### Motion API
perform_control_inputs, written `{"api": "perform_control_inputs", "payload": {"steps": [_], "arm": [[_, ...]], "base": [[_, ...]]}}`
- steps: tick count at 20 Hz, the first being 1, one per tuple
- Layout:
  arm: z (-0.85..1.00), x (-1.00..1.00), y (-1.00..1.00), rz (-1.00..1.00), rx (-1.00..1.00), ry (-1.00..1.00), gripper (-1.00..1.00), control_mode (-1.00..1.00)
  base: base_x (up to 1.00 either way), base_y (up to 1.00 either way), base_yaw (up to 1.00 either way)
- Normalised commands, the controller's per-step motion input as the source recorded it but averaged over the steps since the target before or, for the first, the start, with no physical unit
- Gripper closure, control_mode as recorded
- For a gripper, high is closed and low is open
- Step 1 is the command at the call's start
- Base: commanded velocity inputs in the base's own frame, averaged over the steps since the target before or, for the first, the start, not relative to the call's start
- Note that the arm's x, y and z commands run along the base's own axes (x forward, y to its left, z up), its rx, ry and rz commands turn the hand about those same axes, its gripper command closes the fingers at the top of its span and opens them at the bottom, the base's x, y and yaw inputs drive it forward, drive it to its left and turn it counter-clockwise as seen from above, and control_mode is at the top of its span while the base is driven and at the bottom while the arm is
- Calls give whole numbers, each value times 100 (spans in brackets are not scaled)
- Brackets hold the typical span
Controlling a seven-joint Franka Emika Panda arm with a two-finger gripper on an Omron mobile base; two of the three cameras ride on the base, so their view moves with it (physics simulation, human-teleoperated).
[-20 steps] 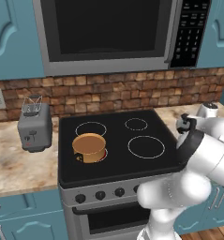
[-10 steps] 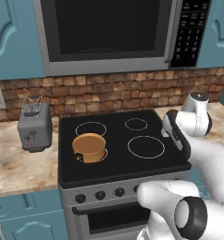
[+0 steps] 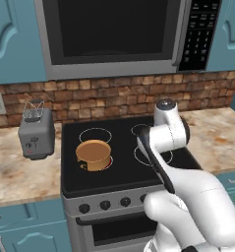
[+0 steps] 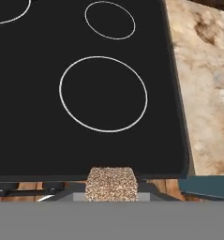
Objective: Pick up the sugar cube(s) and place them in the saucepan with hot chocolate.
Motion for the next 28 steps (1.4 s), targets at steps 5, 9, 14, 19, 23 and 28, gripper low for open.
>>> {"api": "perform_control_inputs", "payload": {"steps": [5,9,14,19,23,28], "arm": [[10,0,85,4,0,20,100,-100],[11,6,86,4,8,12,100,-100],[20,8,62,5,13,4,100,-100],[2,23,40,11,18,2,100,-100],[-19,36,51,7,0,1,100,-100],[-11,48,49,1,-1,6,100,-100]], "base": [[0,0,0],[0,0,0],[0,0,0],[0,0,0],[0,0,0],[0,0,0]]}}
